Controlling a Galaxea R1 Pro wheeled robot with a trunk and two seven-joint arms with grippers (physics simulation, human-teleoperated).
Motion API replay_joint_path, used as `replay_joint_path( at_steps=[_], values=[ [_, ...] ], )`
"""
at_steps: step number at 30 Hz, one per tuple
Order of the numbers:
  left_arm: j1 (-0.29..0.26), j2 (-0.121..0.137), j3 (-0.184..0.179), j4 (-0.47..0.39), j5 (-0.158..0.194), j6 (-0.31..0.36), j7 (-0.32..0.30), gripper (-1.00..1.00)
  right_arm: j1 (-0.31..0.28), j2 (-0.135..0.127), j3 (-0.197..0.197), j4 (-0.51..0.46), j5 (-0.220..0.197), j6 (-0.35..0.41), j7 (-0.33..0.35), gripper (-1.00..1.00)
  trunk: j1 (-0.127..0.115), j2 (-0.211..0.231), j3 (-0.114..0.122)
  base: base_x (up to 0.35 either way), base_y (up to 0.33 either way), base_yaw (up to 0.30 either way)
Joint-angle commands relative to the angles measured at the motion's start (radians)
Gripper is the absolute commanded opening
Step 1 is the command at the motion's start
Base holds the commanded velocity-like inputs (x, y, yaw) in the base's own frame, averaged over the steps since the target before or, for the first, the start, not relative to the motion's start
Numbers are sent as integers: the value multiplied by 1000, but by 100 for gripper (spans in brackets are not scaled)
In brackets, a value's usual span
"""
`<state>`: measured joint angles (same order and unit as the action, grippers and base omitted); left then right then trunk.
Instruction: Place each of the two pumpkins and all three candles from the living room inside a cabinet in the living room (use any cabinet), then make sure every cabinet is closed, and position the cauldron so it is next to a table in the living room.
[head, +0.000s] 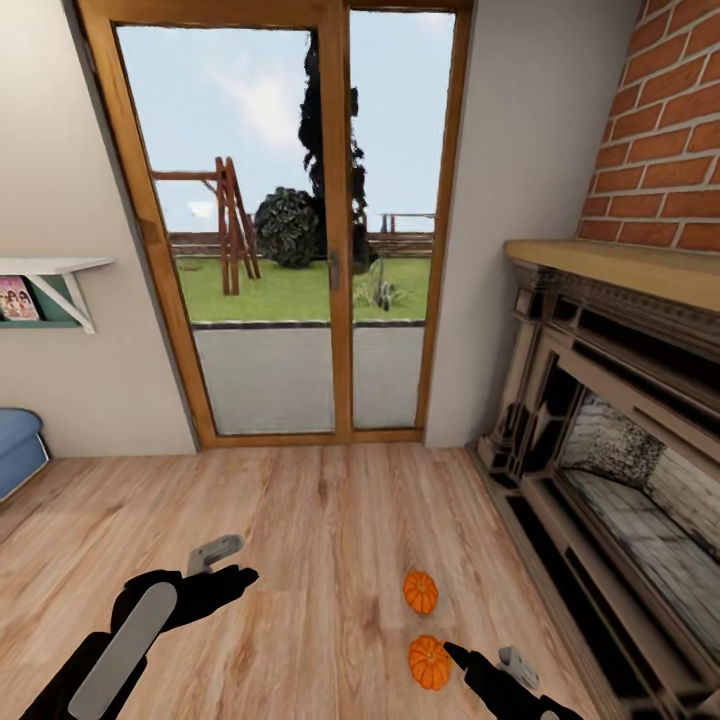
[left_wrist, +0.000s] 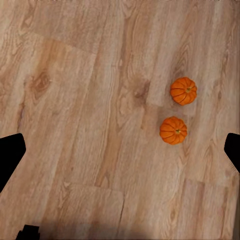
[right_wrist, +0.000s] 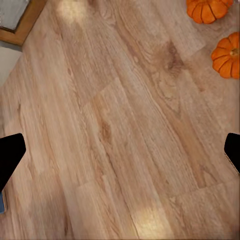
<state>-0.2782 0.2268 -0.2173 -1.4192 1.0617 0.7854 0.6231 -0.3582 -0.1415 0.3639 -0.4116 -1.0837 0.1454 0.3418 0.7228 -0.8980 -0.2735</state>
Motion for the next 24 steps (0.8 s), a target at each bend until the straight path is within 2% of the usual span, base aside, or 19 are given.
replay_joint_path(
  at_steps=[1,7,16,24],
  values=[
    [-1,1,-2,-1,10,0,10,100,-1,-1,4,-1,-9,1,1,100,0,-1,-1,115,-125,0],
    [-1,0,0,0,11,0,10,100,-1,-1,4,-12,-10,-24,-1,100,0,-1,-1,59,-35,0],
    [-1,0,0,0,11,0,10,100,-1,-1,6,-12,-9,-45,-2,100,0,-1,-1,237,14,0],
    [-1,0,-1,0,11,0,10,100,-1,-1,6,-13,-9,-50,-1,100,0,-1,-1,37,1,0]
  ],
)
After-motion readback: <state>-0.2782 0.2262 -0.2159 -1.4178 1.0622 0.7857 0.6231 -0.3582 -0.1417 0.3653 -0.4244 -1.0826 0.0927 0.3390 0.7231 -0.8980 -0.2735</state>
